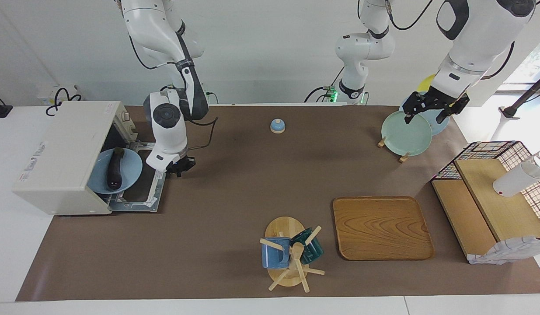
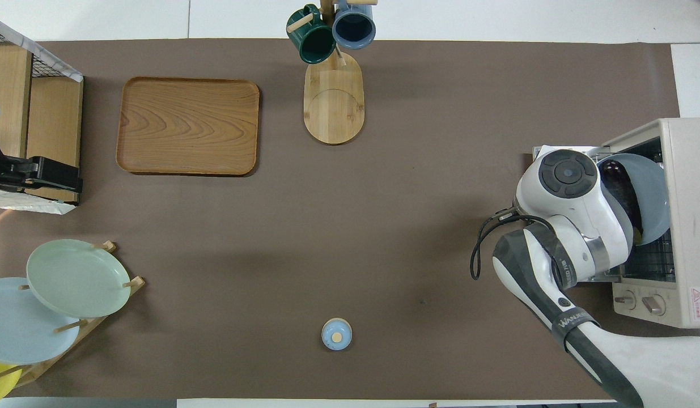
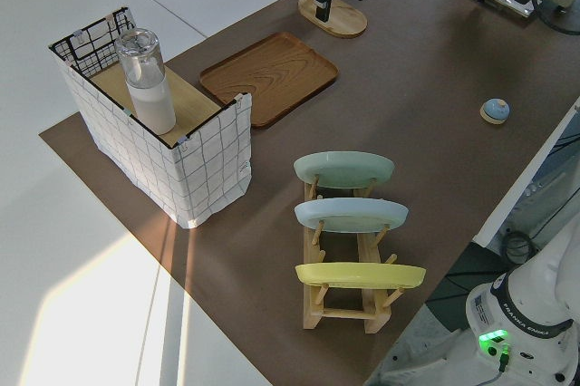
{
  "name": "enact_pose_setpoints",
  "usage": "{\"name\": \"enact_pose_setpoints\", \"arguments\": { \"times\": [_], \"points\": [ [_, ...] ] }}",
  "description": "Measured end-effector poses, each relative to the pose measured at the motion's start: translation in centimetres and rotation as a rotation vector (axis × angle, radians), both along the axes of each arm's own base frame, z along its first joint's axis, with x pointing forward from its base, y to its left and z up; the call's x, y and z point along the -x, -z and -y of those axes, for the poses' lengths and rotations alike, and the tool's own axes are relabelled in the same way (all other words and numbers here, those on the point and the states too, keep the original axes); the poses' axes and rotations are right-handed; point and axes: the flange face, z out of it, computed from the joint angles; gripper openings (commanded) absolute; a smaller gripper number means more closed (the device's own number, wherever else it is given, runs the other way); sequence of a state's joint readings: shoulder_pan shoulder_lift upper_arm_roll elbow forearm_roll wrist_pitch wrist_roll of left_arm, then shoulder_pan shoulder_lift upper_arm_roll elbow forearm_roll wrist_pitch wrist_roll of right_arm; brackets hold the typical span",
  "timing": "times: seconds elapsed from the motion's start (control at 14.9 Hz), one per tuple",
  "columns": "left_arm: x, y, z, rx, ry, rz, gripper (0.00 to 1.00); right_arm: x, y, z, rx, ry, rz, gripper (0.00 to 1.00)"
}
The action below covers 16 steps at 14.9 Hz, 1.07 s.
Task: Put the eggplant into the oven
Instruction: 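Lower the eggplant inside the oven and open the right gripper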
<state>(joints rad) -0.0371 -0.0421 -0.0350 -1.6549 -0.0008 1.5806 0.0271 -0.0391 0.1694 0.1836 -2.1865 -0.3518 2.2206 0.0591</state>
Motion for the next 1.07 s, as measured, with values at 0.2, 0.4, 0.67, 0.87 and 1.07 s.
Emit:
{"name": "enact_pose_setpoints", "arguments": {
  "times": [0.2, 0.4, 0.67, 0.87, 1.07],
  "points": [
    [0.0, 0.0, -0.2, 0.0, -0.003, 0.0, 1.0, 0.4, 0.6, 1.0, 0.007, 0.013, -0.015, 0.0],
    [0.0, 0.0, -0.2, 0.0, -0.003, 0.0, 1.0, 0.5, 0.8, 1.2, 0.007, 0.016, -0.017, 0.0],
    [0.0, 0.0, -0.2, 0.0, -0.003, 0.0, 1.0, 0.7, 0.8, 0.4, 0.053, -0.044, -0.021, 0.0],
    [0.0, 0.0, -0.2, 0.0, -0.003, 0.0, 1.0, 0.2, -0.6, -0.3, 0.093, -0.105, -0.065, 0.0],
    [0.0, 0.0, -0.2, 0.0, -0.003, 0.0, 1.0, -1.1, -4.8, 0.4, 0.12, -0.156, -0.111, 0.0]
  ]
}}
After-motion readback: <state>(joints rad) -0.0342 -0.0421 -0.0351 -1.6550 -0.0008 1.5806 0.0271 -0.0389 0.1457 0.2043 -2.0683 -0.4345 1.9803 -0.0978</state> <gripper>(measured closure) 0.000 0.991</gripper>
